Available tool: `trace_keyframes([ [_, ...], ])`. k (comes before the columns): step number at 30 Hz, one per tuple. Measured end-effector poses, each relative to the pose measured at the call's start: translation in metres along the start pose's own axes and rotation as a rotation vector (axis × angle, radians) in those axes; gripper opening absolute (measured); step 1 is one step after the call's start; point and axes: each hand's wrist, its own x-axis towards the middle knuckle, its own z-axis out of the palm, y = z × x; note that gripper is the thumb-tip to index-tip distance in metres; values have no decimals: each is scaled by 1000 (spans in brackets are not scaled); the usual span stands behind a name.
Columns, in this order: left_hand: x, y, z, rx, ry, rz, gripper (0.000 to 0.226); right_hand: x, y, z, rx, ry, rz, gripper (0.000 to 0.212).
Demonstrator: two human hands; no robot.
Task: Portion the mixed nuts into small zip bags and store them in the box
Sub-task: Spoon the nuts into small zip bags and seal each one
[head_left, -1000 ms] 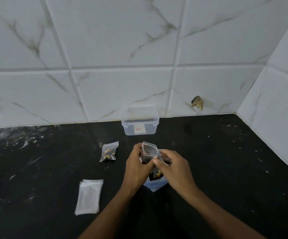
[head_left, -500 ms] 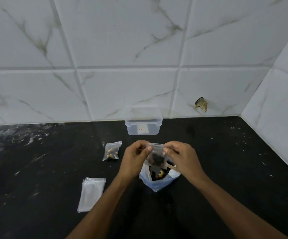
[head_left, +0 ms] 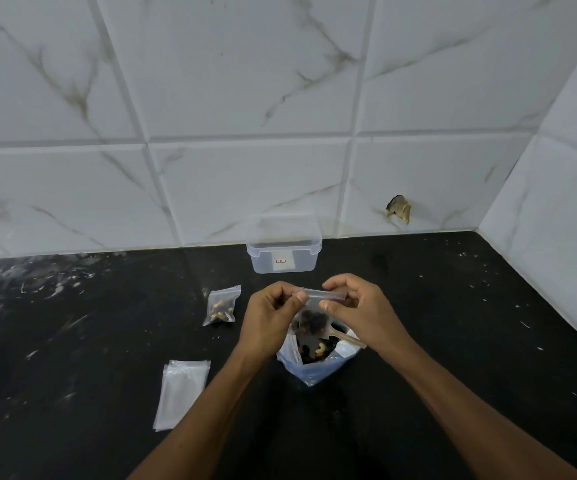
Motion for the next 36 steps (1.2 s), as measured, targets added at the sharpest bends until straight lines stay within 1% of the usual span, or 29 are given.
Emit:
trace_keyframes([
  [3,0,2,2,-9,-10,3,14,2,-1,2,-58,3,-63,9],
  [6,-2,7,2,-41,-51,-4,10,3,-1,3,-61,1,-88,9],
  [8,-2,9,3,-49,-77,-3,12,3,-1,3,-61,-11,-104,9],
  [10,-1,10,4,-4,-74,3,16,3,-1,3,-59,-21,-111,9],
  [13,0,9,6,47,-59,13,23,2,-2,3,-35,-8,-83,8],
  [17,0,9,6,90,-38,10,22,-1,-1,2,-8,-3,-20,7],
  [20,0,10,5,64,-31,-3,21,-2,-1,2,0,45,11,8],
  [24,-1,11,2,3,-92,-39,10,-2,-4,2,-24,25,6,11],
  [27,1,8,3,34,-66,-50,13,-2,-4,2,23,17,16,14],
  [29,1,7,3,33,-37,-57,16,-2,-4,1,62,7,47,11],
  [32,0,7,0,14,-35,-68,12,-4,-3,-1,136,16,96,7],
  [36,1,6,-2,33,-59,-86,10,-4,-2,-2,91,37,100,8],
])
